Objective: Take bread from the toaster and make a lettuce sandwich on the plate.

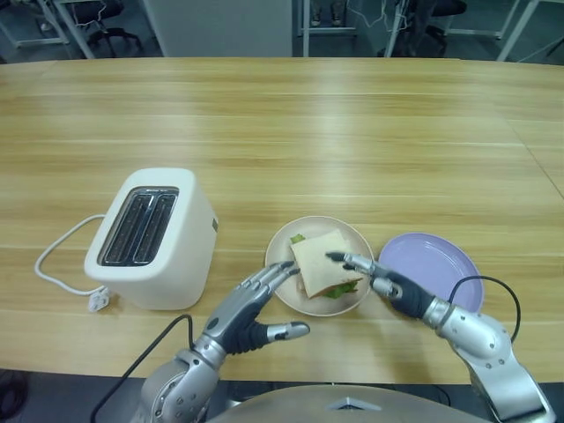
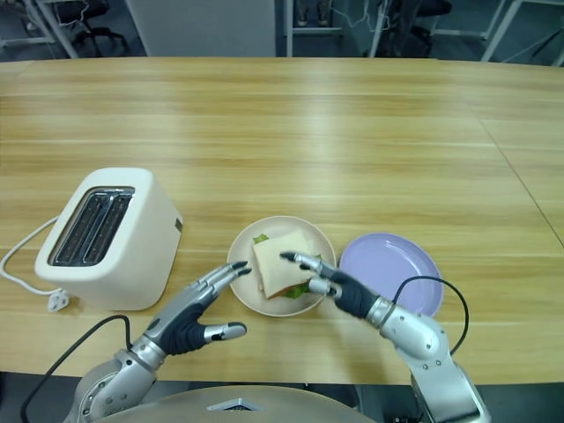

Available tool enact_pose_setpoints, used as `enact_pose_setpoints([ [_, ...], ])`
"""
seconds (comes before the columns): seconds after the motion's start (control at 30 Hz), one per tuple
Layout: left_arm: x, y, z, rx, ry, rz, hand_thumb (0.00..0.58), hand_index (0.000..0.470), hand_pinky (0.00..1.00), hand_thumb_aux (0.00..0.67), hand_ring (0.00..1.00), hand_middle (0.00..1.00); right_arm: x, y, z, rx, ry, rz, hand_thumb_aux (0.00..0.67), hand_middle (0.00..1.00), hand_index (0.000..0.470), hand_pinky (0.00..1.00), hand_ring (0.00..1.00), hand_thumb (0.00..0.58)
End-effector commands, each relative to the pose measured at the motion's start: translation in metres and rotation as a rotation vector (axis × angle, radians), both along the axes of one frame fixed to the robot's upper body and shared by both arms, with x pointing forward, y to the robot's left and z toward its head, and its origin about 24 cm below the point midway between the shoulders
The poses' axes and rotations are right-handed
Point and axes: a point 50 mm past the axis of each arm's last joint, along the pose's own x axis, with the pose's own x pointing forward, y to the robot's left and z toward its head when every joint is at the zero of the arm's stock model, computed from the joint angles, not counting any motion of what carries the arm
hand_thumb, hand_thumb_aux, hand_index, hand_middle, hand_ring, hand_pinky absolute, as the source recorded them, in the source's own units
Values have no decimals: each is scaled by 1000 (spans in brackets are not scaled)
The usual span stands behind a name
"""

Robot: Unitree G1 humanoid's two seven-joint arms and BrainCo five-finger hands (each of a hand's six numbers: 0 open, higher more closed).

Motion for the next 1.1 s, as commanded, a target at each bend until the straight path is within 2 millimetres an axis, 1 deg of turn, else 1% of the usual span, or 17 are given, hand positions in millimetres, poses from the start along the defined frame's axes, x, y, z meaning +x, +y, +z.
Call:
enact_pose_setpoints([
  [0.03, -10, -3, -2, -22, 42, -76, 580, 460, 518, 670, 518, 518, -10, 2, 7, -30, -45, 97, 670, 0, 460, 0, 0, 580],
  [0.07, -13, -4, -2, -22, 50, -100, 580, 460, 518, 670, 518, 518, -12, 1, 7, -35, -51, 113, 670, 0, 460, 0, 0, 580],
  [0.1, -15, -4, -3, -18, 60, -119, 580, 460, 1000, 670, 1000, 1000, -14, 1, 7, -45, -57, 125, 670, 957, 460, 957, 957, 580],
  [0.13, -18, -4, -5, -18, 78, -133, 580, 460, 1000, 670, 1000, 1000, -15, 0, 6, -61, -63, 137, 670, 1000, 460, 1000, 1000, 580],
  [0.23, -23, -6, -13, 7, 124, -177, 580, 460, 1000, 670, 1000, 1000, -19, 0, 1, -89, -72, 163, 670, 1000, 460, 1000, 1000, 580],
  [0.3, -24, -5, -20, 49, 142, -191, 580, 460, 1000, 670, 1000, 1000, -20, 1, -4, -113, -72, 179, 670, 1000, 460, 1000, 1000, 580],
  [0.4, -21, -5, -31, 101, 160, -219, 580, 460, 1000, 670, 1000, 1000, -21, 4, -15, -156, -64, 192, 670, 1000, 460, 1000, 1000, 580],
  [0.6, -16, -7, -48, 149, 203, -251, 580, 460, 1000, 670, 1000, 1000, -27, 4, -37, -239, 24, 222, 670, 1000, 460, 1000, 1000, 580],
  [0.7, -5, -7, -58, 192, 215, -255, 580, 460, 1000, 670, 1000, 1000, -25, 3, -50, -270, 70, 209, 670, 1000, 460, 1000, 1000, 580],
  [0.83, 18, -9, -72, 287, 200, -273, 580, 460, 1000, 670, 1000, 1000, -18, 7, -66, -303, 111, 175, 670, 1000, 460, 1000, 1000, 580],
  [0.93, 35, -15, -76, 333, 174, -284, 580, 460, 1000, 670, 1000, 1000, -12, 12, -74, -336, 102, 159, 670, 1000, 460, 1000, 1000, 580],
  [1.1, 59, -23, -87, 413, 159, -307, 580, 460, 1000, 670, 1000, 1000, 4, 18, -89, -377, 67, 107, 670, 1000, 460, 1000, 1000, 580],
])
